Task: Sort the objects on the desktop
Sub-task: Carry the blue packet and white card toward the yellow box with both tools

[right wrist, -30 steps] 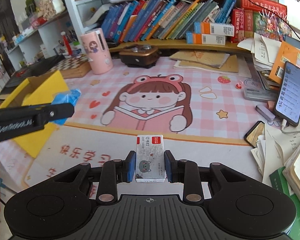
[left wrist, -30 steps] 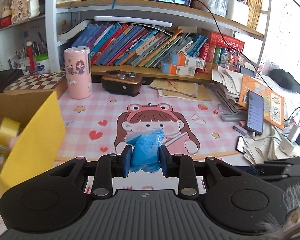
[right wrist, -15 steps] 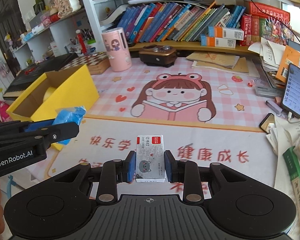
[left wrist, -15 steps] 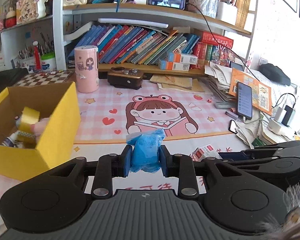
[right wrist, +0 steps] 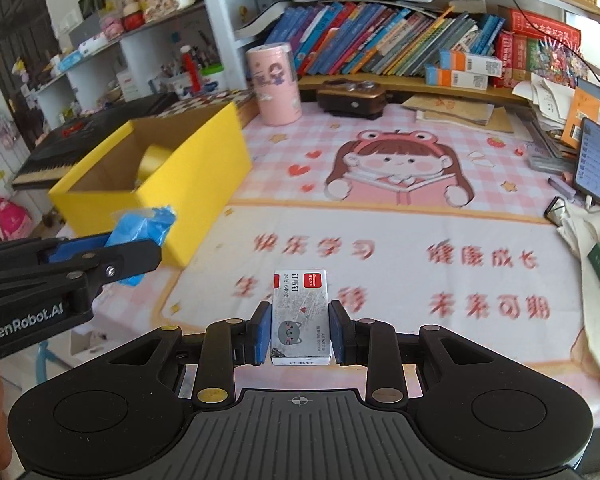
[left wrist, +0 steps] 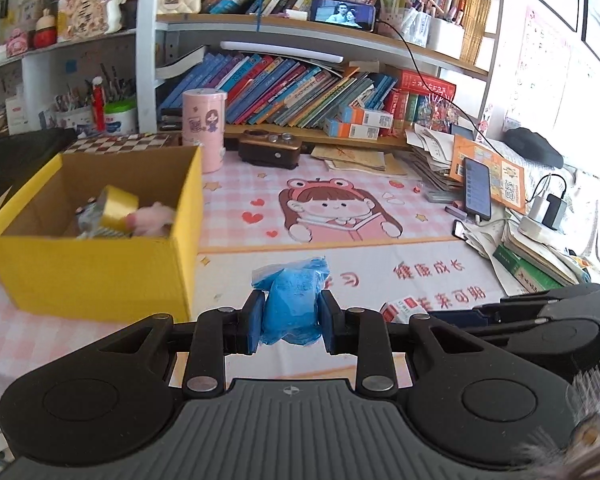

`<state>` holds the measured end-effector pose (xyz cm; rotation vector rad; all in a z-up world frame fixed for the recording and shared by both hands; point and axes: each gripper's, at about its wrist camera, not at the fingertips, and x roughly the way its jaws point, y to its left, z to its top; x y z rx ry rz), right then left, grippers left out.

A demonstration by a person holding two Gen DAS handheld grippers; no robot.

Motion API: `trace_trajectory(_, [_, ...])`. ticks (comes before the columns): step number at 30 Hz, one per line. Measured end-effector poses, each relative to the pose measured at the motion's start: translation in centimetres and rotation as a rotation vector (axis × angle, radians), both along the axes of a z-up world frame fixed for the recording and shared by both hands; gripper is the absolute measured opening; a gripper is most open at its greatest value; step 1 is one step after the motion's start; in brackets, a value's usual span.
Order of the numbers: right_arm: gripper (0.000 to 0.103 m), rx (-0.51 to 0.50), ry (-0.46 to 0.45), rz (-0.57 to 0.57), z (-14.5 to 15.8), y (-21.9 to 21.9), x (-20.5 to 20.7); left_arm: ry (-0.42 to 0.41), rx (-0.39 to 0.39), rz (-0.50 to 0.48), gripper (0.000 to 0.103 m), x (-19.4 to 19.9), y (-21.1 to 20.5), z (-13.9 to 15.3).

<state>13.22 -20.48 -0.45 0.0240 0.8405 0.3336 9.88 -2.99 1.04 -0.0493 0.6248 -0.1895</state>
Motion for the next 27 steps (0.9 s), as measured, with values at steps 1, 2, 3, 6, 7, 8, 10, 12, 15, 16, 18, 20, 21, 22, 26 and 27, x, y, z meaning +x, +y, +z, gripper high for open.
trace_trajectory(1, [0.030, -0.003, 0.001, 0.002, 0.0, 0.5, -0.7, 0.002, -0.004, 0.000, 0.027, -0.5, 0.5, -0.1])
trace_trajectory(2, [0.030, -0.006, 0.002, 0.001, 0.0, 1.0, -1.3, 0.005, -0.006, 0.000, 0.027, -1.1, 1.0, -0.2])
trace_trajectory(3, [0.030, -0.008, 0.004, -0.001, -0.1, 1.4, -1.9, 0.008, -0.009, -0.001, 0.027, -1.5, 1.4, -0.3])
trace_trajectory(6, [0.030, -0.012, 0.016, -0.007, -0.5, 2.6, -3.6, 0.020, -0.014, -0.005, 0.027, -2.9, 2.7, -0.7])
trace_trajectory(7, [0.030, -0.012, 0.019, -0.008, -0.6, 3.0, -4.1, 0.024, -0.015, -0.005, 0.027, -3.4, 3.1, -0.8])
trace_trajectory(8, [0.030, -0.011, 0.022, -0.008, -0.7, 3.4, -4.6, 0.028, -0.016, -0.004, 0.027, -3.9, 3.6, -0.9])
trace_trajectory(10, [0.030, -0.009, 0.028, -0.005, -0.8, 4.2, -5.5, 0.033, -0.016, 0.002, 0.027, -4.9, 4.4, -1.0])
trace_trajectory(12, [0.030, -0.005, 0.033, 0.001, -0.9, 5.0, -6.2, 0.032, -0.014, 0.010, 0.027, -5.7, 5.2, -1.0])
trace_trajectory(15, [0.030, -0.004, 0.036, 0.022, -0.8, 6.1, -7.1, 0.028, -0.015, 0.027, 0.027, -6.9, 6.3, -0.9])
trace_trajectory(16, [0.030, -0.005, 0.035, 0.029, -0.9, 6.5, -7.4, 0.026, -0.016, 0.031, 0.027, -7.3, 6.6, -0.8])
trace_trajectory(18, [0.030, -0.008, 0.034, 0.048, -0.8, 7.2, -7.9, 0.023, -0.019, 0.043, 0.027, -7.8, 7.2, -0.8])
trace_trajectory(20, [0.030, -0.010, 0.032, 0.066, -0.8, 7.9, -8.2, 0.019, -0.022, 0.057, 0.027, -8.3, 7.8, -0.6])
trace_trajectory(21, [0.030, -0.011, 0.030, 0.076, -0.7, 8.2, -8.4, 0.016, -0.023, 0.065, 0.026, -8.6, 8.0, -0.6])
trace_trajectory(22, [0.030, -0.012, 0.026, 0.085, -0.6, 8.5, -8.6, 0.014, -0.025, 0.073, 0.026, -8.8, 8.3, -0.6])
trace_trajectory(26, [0.030, -0.014, 0.014, 0.118, -0.3, 9.7, -9.0, 0.011, -0.030, 0.097, 0.026, -9.6, 9.3, -0.5])
trace_trajectory(27, [0.030, -0.014, 0.012, 0.126, -0.3, 10.0, -9.1, 0.009, -0.030, 0.103, 0.026, -9.8, 9.6, -0.4])
